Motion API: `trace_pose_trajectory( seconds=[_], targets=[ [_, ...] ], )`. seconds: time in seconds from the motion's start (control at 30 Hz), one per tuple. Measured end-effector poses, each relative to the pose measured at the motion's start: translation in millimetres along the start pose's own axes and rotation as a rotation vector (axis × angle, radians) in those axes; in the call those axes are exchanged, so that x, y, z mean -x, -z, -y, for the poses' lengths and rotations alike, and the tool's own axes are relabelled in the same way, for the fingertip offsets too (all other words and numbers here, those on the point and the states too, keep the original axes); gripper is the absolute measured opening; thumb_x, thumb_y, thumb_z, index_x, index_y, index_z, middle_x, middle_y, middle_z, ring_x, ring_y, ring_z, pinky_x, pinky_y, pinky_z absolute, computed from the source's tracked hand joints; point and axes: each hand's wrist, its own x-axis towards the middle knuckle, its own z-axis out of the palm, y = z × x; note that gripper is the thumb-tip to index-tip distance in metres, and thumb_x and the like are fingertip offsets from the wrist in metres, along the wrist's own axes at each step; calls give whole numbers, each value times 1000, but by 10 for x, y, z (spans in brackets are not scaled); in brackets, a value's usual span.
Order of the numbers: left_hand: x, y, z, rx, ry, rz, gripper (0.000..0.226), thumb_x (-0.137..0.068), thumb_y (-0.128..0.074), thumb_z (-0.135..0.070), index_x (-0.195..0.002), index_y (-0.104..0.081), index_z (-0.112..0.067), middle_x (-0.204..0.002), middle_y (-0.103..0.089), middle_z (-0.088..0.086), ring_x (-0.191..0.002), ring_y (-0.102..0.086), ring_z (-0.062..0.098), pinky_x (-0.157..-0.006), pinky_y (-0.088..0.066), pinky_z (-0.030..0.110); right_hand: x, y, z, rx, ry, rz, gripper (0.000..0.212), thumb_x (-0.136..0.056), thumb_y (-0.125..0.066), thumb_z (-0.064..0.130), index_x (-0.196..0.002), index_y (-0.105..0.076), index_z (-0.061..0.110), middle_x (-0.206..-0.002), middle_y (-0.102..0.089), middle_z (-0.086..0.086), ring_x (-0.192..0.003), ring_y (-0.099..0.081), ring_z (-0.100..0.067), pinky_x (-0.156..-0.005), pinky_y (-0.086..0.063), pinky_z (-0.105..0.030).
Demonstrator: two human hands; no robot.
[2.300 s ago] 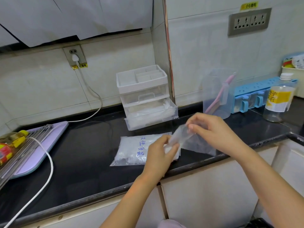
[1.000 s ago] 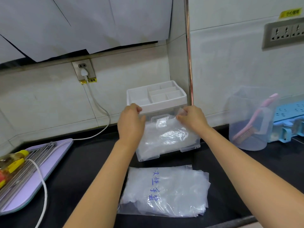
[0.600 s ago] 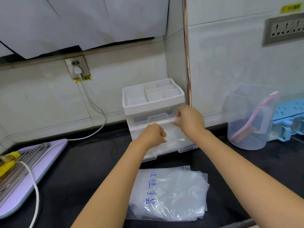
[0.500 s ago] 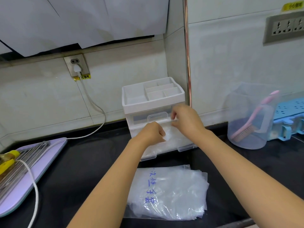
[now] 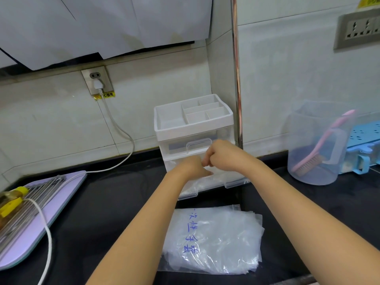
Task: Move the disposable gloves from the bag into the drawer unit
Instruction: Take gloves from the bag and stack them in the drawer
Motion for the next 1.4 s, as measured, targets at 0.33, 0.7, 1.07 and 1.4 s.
trace_pose_trajectory(
  seconds=[0.33, 0.7, 1.07, 1.4],
  targets=[
    [63, 176, 64, -115, -77, 238, 51, -94, -44, -13, -144, -38, -22, -143, -45, -3, -128, -44, 21, -108, -36, 39, -40, 54, 76, 425, -56, 533, 50, -99, -33, 7, -148, -32, 19, -155, -28, -2, -140, -28, -21, -110, -24, -30],
    [-29, 351, 133, -610, 106, 357, 67, -85, -65, -26, -145, -37, -17, -143, -45, 9, -124, -48, 29, -100, -45, 39, -312, 56, 100, 691, -184, 499, 54, -93, -41, 7, -146, -32, 1, -146, -41, -15, -54, -33, -15, -40, -32, -18],
    [70, 359, 110, -521, 86, 299, 80, -81, -71, -31, -148, -29, -19, -146, -40, 8, -128, -44, 30, -104, -41, 41, -6, 186, 12, 409, -82, 295, 44, -97, -40, 7, -140, -44, 6, -146, -42, -9, -131, -42, -27, -103, -37, -34],
    [684, 518, -82, -188, 19, -24, 53, -93, -61, -24, -141, -44, -11, -144, -42, 5, -128, -44, 24, -99, -37, 30, 808, 364, -277, -114, 13, -82, 22, -91, -60, 32, -82, -68, 14, -73, -68, 5, -69, -63, -8, -62, -44, -19]
  ],
)
